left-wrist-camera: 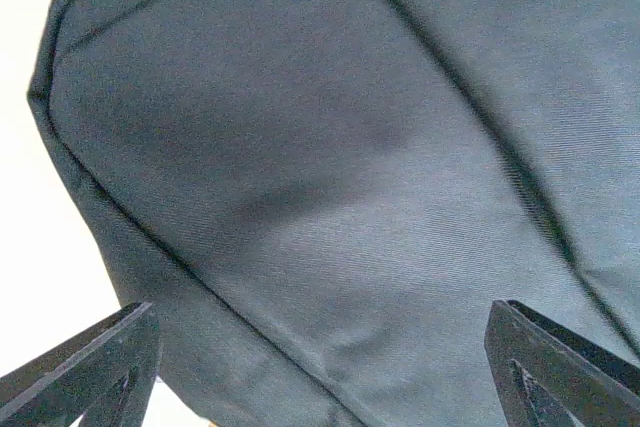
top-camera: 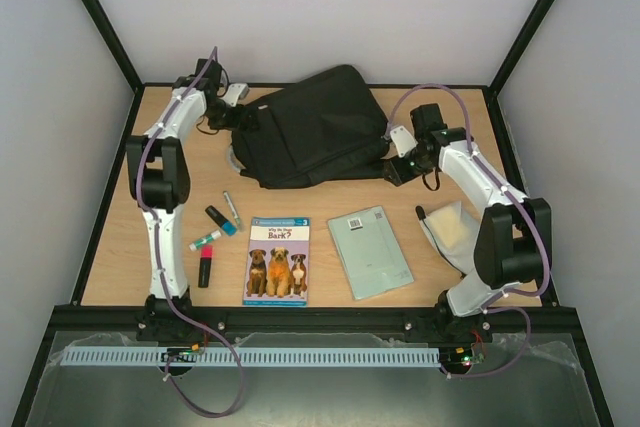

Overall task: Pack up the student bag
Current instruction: Adjust the student bag at the center of the board.

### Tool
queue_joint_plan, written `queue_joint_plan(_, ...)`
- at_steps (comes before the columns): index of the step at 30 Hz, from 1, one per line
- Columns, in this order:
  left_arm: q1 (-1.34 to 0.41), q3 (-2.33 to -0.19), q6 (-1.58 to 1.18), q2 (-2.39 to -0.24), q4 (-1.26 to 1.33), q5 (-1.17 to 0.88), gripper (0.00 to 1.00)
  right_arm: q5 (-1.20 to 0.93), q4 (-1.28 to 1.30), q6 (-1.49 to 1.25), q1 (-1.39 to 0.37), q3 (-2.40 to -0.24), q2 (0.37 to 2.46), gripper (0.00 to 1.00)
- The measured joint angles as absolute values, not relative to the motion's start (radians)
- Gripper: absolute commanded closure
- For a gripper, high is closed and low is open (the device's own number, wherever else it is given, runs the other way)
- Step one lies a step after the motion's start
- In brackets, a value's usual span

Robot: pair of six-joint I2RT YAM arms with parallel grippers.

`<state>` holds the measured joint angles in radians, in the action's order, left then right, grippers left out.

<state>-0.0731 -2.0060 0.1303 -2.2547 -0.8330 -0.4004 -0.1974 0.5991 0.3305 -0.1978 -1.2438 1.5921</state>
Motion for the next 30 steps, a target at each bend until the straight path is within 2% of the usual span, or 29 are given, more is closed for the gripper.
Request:
queue_joint_plan(6,-0.065,-2.017,0.14,-2.351,-0.84,-0.399,0.09,-0.201,0.549,0.313,-0.198,-1.212,1.611,0.57)
queue_joint_plan(13,-0.068,-1.958,0.17,-2.325,-0.805,-0.403,0.12,-0.202,0.517,0.271,-0.198,-1.264,1.761,0.62)
queue_joint_plan(17,-0.08,-1.818,0.184,-2.247,-0.775,-0.422,0.17,-0.201,0.514,0.249,-0.198,-1.339,1.853,0.62)
queue_joint_plan(30,-0.187,-1.373,0.195,-1.992,-0.71,-0.48,0.18,-0.156,0.51,0.23,-0.197,-1.484,2.031,0.61)
